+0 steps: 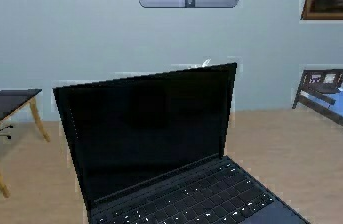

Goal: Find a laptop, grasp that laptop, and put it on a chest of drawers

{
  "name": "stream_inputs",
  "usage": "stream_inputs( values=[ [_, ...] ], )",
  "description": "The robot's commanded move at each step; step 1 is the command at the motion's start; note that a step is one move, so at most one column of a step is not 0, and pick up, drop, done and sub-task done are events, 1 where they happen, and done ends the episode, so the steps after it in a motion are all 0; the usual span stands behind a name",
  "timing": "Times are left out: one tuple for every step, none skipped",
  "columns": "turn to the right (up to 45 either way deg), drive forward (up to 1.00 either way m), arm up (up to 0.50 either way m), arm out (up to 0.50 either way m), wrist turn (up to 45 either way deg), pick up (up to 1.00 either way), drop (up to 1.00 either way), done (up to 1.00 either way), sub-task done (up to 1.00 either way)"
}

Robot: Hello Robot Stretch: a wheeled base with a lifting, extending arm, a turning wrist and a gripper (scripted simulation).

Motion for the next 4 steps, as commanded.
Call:
stream_inputs(
  values=[
    [0.0, 0.30, 0.00, 0.00, 0.0, 0.00, 0.00, 0.00, 0.00],
    [-33.0, 0.00, 0.00, 0.00, 0.0, 0.00, 0.00, 0.00, 0.00],
    [0.0, 0.30, 0.00, 0.00, 0.0, 0.00, 0.00, 0.00, 0.00],
    [45.0, 0.00, 0.00, 0.00, 0.0, 0.00, 0.00, 0.00, 0.00]
  ],
)
